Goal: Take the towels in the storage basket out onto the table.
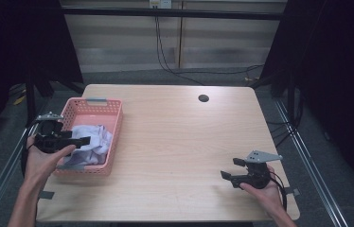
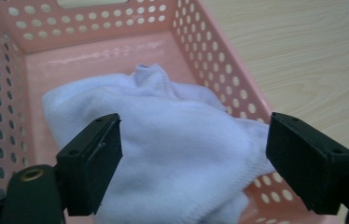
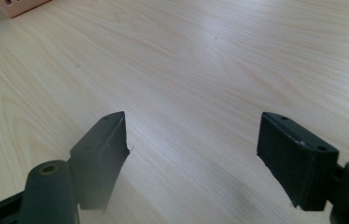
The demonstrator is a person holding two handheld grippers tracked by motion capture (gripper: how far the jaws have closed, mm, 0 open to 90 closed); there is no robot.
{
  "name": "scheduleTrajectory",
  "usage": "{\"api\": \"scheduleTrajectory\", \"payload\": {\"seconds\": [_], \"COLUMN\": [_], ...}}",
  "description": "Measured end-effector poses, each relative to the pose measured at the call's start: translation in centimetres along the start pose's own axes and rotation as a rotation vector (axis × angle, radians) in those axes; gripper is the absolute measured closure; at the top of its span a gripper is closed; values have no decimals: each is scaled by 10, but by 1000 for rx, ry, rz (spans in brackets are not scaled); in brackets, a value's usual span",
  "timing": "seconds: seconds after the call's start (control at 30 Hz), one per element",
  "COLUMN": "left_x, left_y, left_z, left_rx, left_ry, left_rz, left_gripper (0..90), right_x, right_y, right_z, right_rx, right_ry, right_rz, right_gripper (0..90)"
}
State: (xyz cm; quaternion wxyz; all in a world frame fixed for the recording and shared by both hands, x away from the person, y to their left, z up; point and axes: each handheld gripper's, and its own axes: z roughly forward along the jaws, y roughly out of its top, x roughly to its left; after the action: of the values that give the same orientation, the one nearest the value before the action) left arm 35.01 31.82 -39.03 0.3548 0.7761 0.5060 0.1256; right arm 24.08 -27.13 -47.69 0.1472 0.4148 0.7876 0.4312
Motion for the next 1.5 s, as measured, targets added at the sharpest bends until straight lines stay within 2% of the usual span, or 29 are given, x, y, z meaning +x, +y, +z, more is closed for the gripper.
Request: {"api": "scheduleTrajectory", "payload": {"seconds": [0.1, 0.13, 0.2, 0.27, 0.37, 0.43, 0.47, 0.5, 0.53, 0.57, 0.63, 0.7, 0.77, 0.8, 0.87, 0.9, 0.93, 0.97, 1.0, 1.03, 1.17, 1.2, 1.3, 1.37, 1.4, 1.43, 1.5], "left_x": [12, 12, 19, 20, 20, 22, 22, 25, 25, 25, 25, 26, 27, 27, 28, 26, 26, 22, 22, 20, 19, 17, 7, 7, 3, 1, -3], "left_y": [1, 1, 0, -3, -5, -4, -4, -3, -3, -3, -5, -3, 0, 0, 1, 3, 3, 6, 6, 7, 9, 9, 15, 17, 21, 23, 24], "left_z": [10, 10, 20, 36, 45, 52, 52, 57, 57, 58, 62, 66, 71, 71, 80, 84, 84, 89, 89, 97, 103, 106, 116, 117, 116, 116, 116], "left_rx": [37, 37, 63, 99, 129, 176, 176, 240, 240, 263, 276, 323, 368, 368, 409, 431, 431, 456, 456, 471, 501, 514, 570, 584, 606, 614, 606], "left_ry": [11, 11, 31, 1, -8, -9, -9, 26, 26, 59, 63, 50, 38, 38, 22, 19, 19, 19, 19, 22, 32, 46, 80, 80, 74, 77, 76], "left_rz": [-25, -25, -46, -65, -53, -44, -44, -61, -61, -30, -50, -50, -67, -67, -98, -99, -99, -75, -75, -71, -81, -89, -61, -60, -51, -39, -35], "left_gripper": [170, 170, 167, 166, 162, 122, 91, 54, 13, 10, 0, 0, 0, 0, 0, 0, 0, 0, 0, 0, 0, 0, 0, 13, 92, 133, 204], "right_x": [1, 1, 1, 1, 2, 2, 2, 2, 2, 3, 3, 4, 5, 5, 7, 7, 8, 9, 11, 11, 10, 8, 2, 2, 3, 4, 4], "right_y": [0, 0, 0, 0, 0, 0, 0, 0, 0, 0, 0, 0, 0, 0, 0, 0, 0, 1, 1, 1, 1, 1, 1, 1, 1, 1, 1], "right_z": [1, 1, 2, 4, 5, 6, 6, 6, 6, 5, 5, 5, 6, 6, 7, 7, 7, 7, 7, 7, 8, 8, 8, 8, 7, 7, 7], "right_rx": [8, 8, 16, 26, 34, 37, 37, 38, 38, 40, 43, 48, 54, 54, 61, 63, 60, 57, 57, 54, 60, 62, 59, 60, 63, 63, 65], "right_ry": [4, 4, 5, 5, 3, 8, 8, 9, 9, 12, 16, 36, 46, 46, 62, 58, 54, 56, 64, 67, 63, 64, 47, 46, 47, 47, 47], "right_rz": [1, 1, 2, 0, -3, -5, -5, -5, -5, -2, -9, -13, -18, -18, -31, -33, -34, -32, -33, -43, -41, -42, -31, -32, -34, -37, -42], "right_gripper": [240, 240, 239, 234, 234, 233, 233, 232, 232, 232, 234, 256, 258, 258, 263, 263, 263, 263, 263, 263, 262, 262, 259, 259, 258, 258, 258]}}
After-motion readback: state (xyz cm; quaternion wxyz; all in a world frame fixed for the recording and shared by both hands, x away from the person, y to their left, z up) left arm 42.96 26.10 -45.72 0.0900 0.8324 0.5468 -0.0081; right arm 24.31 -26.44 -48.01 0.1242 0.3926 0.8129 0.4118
